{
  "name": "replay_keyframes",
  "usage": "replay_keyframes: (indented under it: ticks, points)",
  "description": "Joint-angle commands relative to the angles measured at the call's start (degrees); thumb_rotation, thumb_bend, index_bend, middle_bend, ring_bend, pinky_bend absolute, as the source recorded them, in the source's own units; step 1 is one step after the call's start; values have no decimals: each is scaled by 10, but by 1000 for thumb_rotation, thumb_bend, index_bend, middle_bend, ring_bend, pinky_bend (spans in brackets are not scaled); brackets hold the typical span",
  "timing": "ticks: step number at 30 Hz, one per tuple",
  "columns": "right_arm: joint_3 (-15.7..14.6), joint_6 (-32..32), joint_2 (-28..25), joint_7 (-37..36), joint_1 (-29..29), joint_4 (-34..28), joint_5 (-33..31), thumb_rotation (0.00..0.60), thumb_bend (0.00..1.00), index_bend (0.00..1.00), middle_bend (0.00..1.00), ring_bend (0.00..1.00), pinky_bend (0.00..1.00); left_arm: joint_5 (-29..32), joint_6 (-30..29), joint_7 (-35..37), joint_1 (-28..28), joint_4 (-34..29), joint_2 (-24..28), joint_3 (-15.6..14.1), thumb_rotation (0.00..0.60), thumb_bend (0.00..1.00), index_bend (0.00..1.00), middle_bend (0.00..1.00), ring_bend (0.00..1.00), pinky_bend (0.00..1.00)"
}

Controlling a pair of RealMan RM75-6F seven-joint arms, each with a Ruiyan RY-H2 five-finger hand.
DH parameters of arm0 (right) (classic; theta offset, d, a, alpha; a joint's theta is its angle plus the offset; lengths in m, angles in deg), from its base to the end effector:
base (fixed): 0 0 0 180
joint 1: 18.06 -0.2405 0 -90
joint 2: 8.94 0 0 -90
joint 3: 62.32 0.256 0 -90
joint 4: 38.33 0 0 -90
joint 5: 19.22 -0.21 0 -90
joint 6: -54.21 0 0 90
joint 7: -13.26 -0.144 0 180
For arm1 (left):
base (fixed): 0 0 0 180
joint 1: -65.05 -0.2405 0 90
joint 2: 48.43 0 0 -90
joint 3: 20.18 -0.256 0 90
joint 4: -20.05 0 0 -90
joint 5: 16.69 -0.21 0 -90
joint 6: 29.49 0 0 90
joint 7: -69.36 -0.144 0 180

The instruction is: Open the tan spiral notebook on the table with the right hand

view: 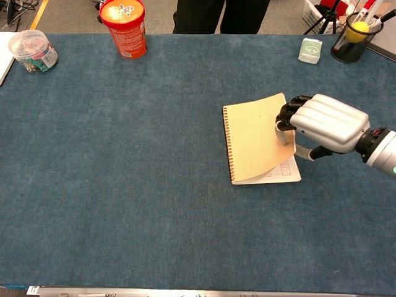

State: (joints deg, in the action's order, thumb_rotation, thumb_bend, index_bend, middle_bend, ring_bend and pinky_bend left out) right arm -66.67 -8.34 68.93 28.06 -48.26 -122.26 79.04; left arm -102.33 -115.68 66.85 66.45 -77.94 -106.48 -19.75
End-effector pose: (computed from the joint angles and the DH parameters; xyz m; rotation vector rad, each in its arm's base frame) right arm -0.2246 -0.2523 0.0174 2.2009 -0.5227 0.8105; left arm -0.3122 0.1526 0.1807 -1.3754 -0.9195 -0.8046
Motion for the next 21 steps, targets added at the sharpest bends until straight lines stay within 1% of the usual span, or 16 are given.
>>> replay_keyframes:
  ticks: [1, 4, 7, 15, 21]
  points:
    - [3, -1, -18, -3, -7, -16, 5, 600, 413, 717, 440, 271, 250, -1, -1, 0, 1, -1, 0, 1, 600, 510, 315, 275, 152, 166]
    - [8, 1, -20, -7, -18, -20, 13, 600, 413, 717, 440, 271, 250, -3, 0, -1, 2, -4, 1, 1, 600, 509, 315, 275, 152, 166]
    - [18, 8, -11, -8, -33, -17, 21, 600, 414, 717, 439, 271, 250, -3, 0, -1, 1, -6, 3, 0, 600, 509, 315, 275, 152, 166]
    - [37, 36, 31, 4, -80, -5, 44, 600, 413, 718, 440, 271, 251, -5, -3, 0, -4, -7, 7, -5, 600, 509, 315, 275, 152, 166]
    - [53, 55, 67, 12, -112, 14, 50, 600, 414, 723, 439, 271, 257, -5, -7, 6, -8, -7, 9, -6, 600, 509, 315, 275, 152, 166]
